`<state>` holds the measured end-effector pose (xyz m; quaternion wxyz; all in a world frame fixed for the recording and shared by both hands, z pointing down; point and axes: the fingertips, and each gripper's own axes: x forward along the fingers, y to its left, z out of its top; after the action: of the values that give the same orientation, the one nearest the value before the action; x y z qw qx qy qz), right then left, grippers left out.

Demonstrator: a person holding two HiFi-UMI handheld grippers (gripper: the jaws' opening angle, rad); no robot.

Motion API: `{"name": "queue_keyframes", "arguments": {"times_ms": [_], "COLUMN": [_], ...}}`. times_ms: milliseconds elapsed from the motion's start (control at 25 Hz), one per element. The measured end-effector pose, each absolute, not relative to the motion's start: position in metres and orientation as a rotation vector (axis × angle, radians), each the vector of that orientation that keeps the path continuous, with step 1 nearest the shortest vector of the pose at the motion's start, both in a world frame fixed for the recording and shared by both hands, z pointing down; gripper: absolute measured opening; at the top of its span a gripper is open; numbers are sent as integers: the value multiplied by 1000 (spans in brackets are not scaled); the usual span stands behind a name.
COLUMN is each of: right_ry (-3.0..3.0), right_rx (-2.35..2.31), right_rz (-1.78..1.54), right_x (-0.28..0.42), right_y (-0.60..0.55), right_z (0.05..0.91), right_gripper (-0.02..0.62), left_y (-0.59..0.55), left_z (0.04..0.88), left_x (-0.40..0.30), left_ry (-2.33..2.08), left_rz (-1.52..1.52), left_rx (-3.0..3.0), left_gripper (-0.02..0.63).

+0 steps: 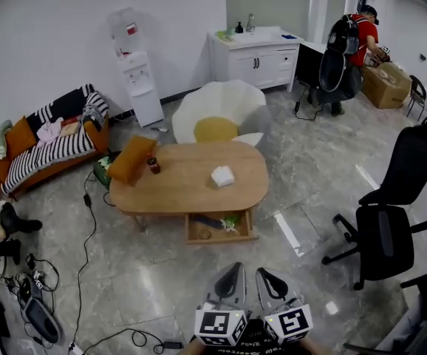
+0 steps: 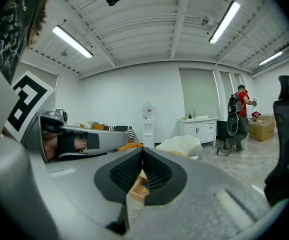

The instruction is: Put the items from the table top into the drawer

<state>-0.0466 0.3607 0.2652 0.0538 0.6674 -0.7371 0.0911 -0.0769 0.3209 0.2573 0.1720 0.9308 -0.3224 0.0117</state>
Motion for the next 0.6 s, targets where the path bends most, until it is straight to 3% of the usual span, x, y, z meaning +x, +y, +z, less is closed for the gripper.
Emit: {"name": "queue_keyframes", "arguments": {"times_ms": [600], "right_ry": [-2199], "right_rx": [2078], "right_rz": [331], "right_x": [-53], "right_y": [322], "right_z": [272], "right_gripper": [-3], "left_y": [279], "left_z": [262], "left_x": [-80], "left_ry": [-837], "left_rz": [45], "left_rx": [2637], "left_gripper": [9]}}
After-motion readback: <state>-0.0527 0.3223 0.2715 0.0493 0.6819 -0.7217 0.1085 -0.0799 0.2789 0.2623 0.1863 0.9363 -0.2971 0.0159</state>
